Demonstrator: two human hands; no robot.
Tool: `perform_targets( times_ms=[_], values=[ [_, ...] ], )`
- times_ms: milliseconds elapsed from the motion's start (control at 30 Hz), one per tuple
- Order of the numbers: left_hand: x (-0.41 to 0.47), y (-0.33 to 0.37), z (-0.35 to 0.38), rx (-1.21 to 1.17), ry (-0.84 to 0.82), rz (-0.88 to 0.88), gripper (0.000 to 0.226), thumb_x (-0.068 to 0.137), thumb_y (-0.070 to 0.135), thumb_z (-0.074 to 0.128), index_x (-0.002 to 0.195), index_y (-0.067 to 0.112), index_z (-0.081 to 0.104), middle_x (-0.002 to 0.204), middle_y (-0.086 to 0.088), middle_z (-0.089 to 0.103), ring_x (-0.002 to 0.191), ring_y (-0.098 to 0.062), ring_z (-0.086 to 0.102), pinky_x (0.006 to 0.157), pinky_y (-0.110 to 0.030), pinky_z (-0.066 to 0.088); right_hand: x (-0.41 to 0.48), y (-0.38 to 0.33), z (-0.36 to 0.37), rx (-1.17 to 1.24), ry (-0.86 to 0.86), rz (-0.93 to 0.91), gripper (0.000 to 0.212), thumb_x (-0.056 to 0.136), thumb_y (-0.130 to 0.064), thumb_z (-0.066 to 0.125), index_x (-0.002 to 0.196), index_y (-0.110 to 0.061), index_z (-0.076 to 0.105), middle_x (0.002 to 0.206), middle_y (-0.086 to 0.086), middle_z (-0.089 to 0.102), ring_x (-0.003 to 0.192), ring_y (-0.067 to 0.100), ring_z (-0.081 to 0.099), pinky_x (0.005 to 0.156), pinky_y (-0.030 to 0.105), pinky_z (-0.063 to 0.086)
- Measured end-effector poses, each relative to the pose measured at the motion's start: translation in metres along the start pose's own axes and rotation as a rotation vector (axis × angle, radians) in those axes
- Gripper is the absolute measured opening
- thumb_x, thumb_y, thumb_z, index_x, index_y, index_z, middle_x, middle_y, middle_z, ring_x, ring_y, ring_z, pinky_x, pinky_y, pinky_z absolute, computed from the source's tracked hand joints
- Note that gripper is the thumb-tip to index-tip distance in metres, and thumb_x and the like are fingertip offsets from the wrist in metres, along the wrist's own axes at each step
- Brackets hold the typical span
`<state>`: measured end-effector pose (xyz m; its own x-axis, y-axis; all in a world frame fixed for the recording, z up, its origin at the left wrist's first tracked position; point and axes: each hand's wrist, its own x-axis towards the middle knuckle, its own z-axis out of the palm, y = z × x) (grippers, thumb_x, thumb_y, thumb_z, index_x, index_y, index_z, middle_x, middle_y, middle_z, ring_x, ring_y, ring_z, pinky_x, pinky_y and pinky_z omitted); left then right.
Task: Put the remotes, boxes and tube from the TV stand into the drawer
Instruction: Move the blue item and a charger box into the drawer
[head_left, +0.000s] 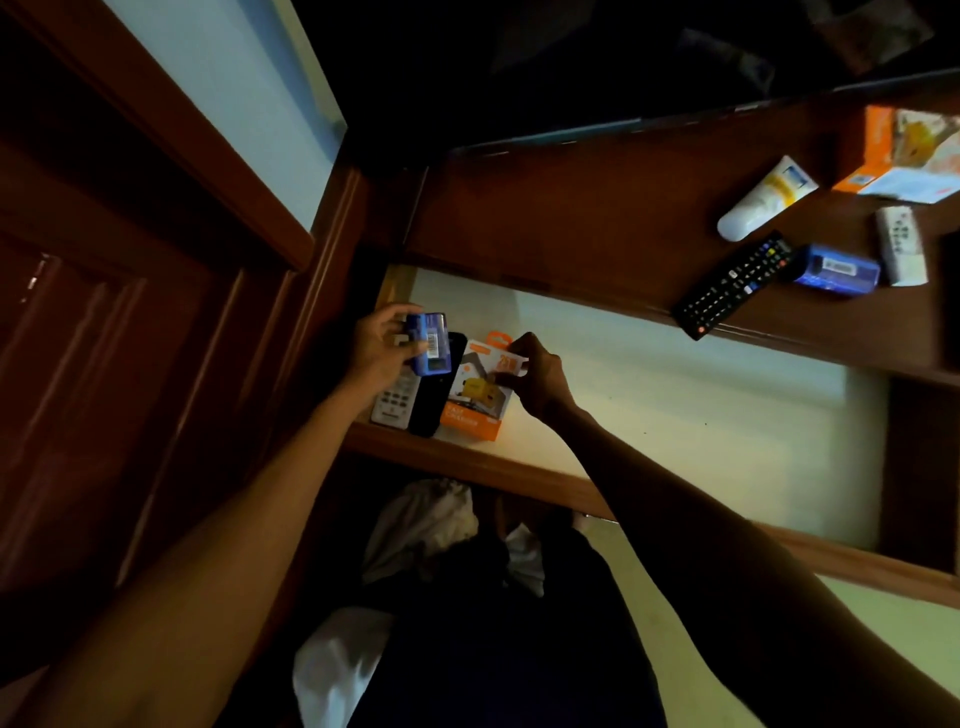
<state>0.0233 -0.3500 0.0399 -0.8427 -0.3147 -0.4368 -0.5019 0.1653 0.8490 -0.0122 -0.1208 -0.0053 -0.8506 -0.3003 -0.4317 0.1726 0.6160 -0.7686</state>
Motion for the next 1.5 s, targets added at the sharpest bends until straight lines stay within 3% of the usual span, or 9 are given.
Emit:
perform_targets(
  times_ms=[233,367,600,833,967,1067,1200,1300,1500],
  values=[
    [-0.003,0.01,-0.011,-0.048,0.015,-0.033,0.045,0.083,-0.011,0.066,0.123,0.007,0.059,0.113,-0.013,0.062,0.101,-0.029,0.064,0.061,-0.034,0.062,-0.002,0.002,0.002,-0.085,-0.051,-0.001,0.041,0.078,-0.02,0.077,0.109,-0.009,0.052,0.116,0.016,0.066,0.104,0.035,0.064,0.083,0.051,0.056],
    [-0.005,0.009,-0.012,-0.057,0.015,-0.036,0.045,0.082,-0.011,0.066,0.123,0.007,0.06,0.111,-0.013,0.061,0.093,-0.022,0.064,0.054,-0.024,0.06,-0.002,0.004,0.004,-0.12,-0.096,-0.006,0.041,0.075,-0.023,0.08,0.105,-0.011,0.055,0.112,0.014,0.068,0.099,0.033,0.065,0.078,0.045,0.057],
    [-0.005,0.012,-0.006,-0.071,-0.005,-0.066,0.045,0.082,-0.009,0.067,0.123,0.007,0.059,0.114,-0.013,0.062,0.097,-0.026,0.064,0.054,-0.026,0.06,-0.004,0.0,-0.002,-0.156,-0.157,-0.023,0.049,0.077,-0.021,0.079,0.12,-0.011,0.056,0.123,0.015,0.063,0.112,0.033,0.06,0.088,0.046,0.055],
    [-0.007,0.039,0.036,-0.067,-0.134,-0.04,0.041,0.081,-0.011,0.067,0.114,0.012,0.059,0.102,-0.006,0.063,0.091,-0.026,0.065,0.055,-0.031,0.061,-0.026,0.018,-0.056,-0.243,-0.016,0.017,0.058,0.091,-0.047,0.059,0.136,-0.013,0.045,0.14,0.013,0.053,0.125,0.03,0.052,0.099,0.041,0.046],
    [-0.016,0.041,0.089,0.157,-0.323,0.076,0.039,0.079,-0.008,0.07,0.107,0.016,0.06,0.102,-0.007,0.062,0.091,-0.03,0.066,0.064,-0.048,0.061,-0.053,0.056,-0.095,-0.353,0.066,0.037,0.053,0.095,-0.045,0.052,0.136,-0.012,0.045,0.142,0.013,0.05,0.128,0.032,0.049,0.101,0.041,0.043],
    [-0.023,0.036,0.125,0.414,-0.46,0.248,0.039,0.075,-0.003,0.069,0.104,0.023,0.061,0.102,-0.001,0.066,0.092,-0.019,0.065,0.076,-0.043,0.059,-0.069,0.083,-0.108,-0.42,0.094,0.079,0.057,0.096,-0.043,0.052,0.141,-0.01,0.041,0.148,0.016,0.042,0.135,0.035,0.04,0.106,0.043,0.04],
    [-0.03,0.032,0.153,0.752,-0.599,0.342,0.042,0.079,0.007,0.063,0.106,0.038,0.054,0.11,-0.001,0.067,0.091,-0.023,0.064,0.071,-0.042,0.055,-0.078,0.105,-0.104,-0.492,0.055,0.144,0.065,0.096,-0.044,0.049,0.149,-0.013,0.029,0.16,0.019,0.019,0.145,0.037,0.022,0.112,0.049,0.033],
    [-0.03,0.027,0.158,0.943,-0.608,0.406,0.038,0.083,0.011,0.062,0.11,0.036,0.052,0.113,-0.003,0.065,0.093,-0.026,0.061,0.069,-0.039,0.05,-0.078,0.113,-0.093,-0.515,0.004,0.167,0.07,0.096,-0.048,0.047,0.153,-0.017,0.019,0.163,0.016,0.005,0.149,0.037,0.011,0.116,0.052,0.028],
    [-0.025,0.023,0.155,1.216,-0.499,0.505,0.03,0.085,0.023,0.065,0.114,0.023,0.054,0.109,-0.01,0.06,0.109,-0.027,0.045,0.085,-0.039,0.034,-0.076,0.117,-0.077,-0.505,-0.06,0.19,0.075,0.095,-0.048,0.047,0.155,-0.021,0.01,0.164,0.01,-0.007,0.151,0.034,-0.001,0.118,0.057,0.02]
  ],
)
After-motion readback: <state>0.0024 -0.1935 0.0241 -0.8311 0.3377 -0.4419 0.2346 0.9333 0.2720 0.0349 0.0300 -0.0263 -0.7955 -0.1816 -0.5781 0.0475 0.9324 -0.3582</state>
